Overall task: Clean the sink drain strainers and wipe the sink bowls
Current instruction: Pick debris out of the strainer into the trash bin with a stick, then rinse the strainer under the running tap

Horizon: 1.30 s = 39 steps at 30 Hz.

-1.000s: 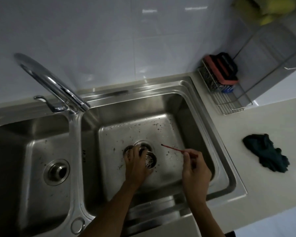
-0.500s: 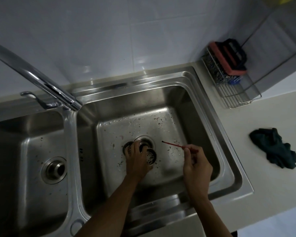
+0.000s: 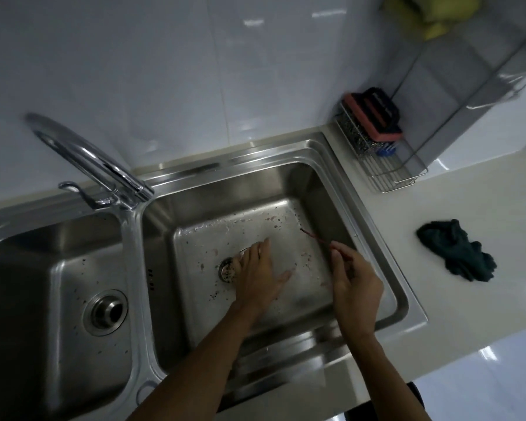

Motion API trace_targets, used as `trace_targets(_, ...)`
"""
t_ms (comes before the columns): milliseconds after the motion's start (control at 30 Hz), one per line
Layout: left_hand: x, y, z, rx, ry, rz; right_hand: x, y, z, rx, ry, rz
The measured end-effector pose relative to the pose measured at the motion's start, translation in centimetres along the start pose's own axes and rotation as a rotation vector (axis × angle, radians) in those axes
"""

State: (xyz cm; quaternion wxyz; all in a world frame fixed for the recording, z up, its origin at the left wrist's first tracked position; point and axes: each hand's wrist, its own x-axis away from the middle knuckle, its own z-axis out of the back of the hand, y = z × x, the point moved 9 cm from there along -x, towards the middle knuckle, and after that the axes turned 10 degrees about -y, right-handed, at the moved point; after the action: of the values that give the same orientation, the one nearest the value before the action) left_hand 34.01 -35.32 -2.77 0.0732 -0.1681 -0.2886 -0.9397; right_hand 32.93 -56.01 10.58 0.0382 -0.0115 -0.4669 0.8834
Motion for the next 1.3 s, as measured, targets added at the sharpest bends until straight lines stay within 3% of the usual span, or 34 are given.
trace_targets(133, -1.1, 8.1, 4.2, 0.068, 0.127, -0.121, -3.1, -1.7, 5.5, 0.039, 0.114, 0.061)
trace_targets(300, -2.9, 19.2, 5.2, 0.088, 0.125, -0.277, -8.2, -2.0, 13.0, 0.099, 0.279, 0.114)
trace_targets(500, -4.8, 26.3, 3.5, 0.065, 0.104, -0.271, -14.3, 0.3, 15.4, 0.271, 0.25, 0.126)
trace_targets(733, -6.1, 27.2, 2.4, 0.025, 0.164, -0.222, -18.0, 2.8, 14.3, 0.35, 0.17, 0.147)
trace_targets(1067, -6.5, 24.6, 1.7, 0.045, 0.193, -0.152, -19.8, 4.2, 12.8, 0.441, 0.197, 0.197)
trace_targets(1300, -6.7, 23.5, 1.6, 0.028, 0.178, -0.135, -19.9, 4.5, 9.9, 0.529, 0.063, 0.28)
